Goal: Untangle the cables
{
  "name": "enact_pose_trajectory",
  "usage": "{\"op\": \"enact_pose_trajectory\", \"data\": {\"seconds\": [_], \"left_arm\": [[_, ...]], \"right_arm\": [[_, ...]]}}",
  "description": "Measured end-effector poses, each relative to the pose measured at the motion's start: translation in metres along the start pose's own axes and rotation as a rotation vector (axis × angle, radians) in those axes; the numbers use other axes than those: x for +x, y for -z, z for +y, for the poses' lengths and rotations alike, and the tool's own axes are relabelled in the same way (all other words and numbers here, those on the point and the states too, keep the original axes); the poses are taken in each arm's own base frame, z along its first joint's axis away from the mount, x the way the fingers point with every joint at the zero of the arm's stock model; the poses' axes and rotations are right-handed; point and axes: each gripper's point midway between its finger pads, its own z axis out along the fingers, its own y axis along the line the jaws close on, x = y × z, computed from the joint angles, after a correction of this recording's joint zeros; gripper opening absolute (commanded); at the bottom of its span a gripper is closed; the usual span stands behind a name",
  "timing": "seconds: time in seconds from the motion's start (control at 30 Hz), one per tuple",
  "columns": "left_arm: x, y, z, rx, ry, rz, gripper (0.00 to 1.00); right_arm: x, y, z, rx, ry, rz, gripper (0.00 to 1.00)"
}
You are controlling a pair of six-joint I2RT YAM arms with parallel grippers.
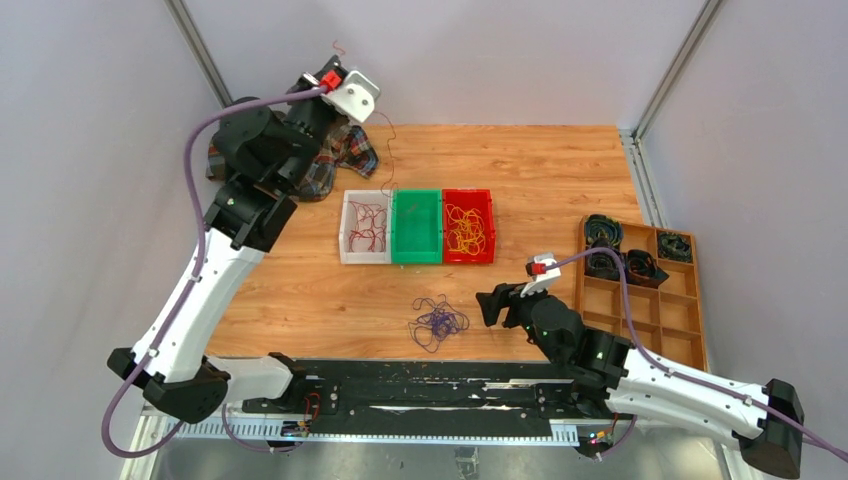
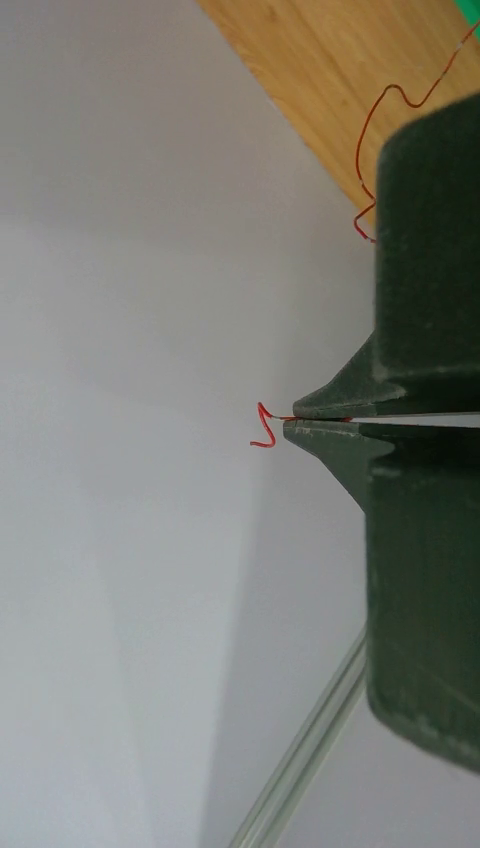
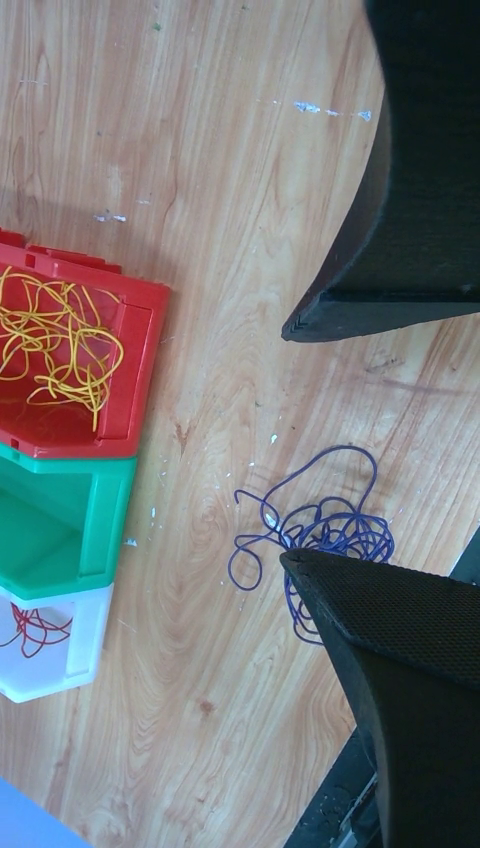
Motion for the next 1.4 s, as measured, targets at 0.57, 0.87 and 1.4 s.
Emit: {"op": "enact_pose_trajectory", "data": {"seconds": [0.57, 0.87, 1.4], "left_arm": [[-0.015, 0.000, 0.015, -0.035, 0.009, -0.042, 0.01], [0.053, -0.019, -0.035, 0.058, -0.137, 0.111, 0.01], [0.043, -0.051, 0.001, -0.038, -0.191, 0.095, 0.01]], "right_arm": [[0.003, -0.001, -0.001, 0.006, 0.001, 0.012, 0.74], [-0.001, 0.006, -0.005, 0.007, -0.014, -0.002, 0.74], [0.005, 0.007, -0.011, 0.027, -0.003, 0.008, 0.74]]}}
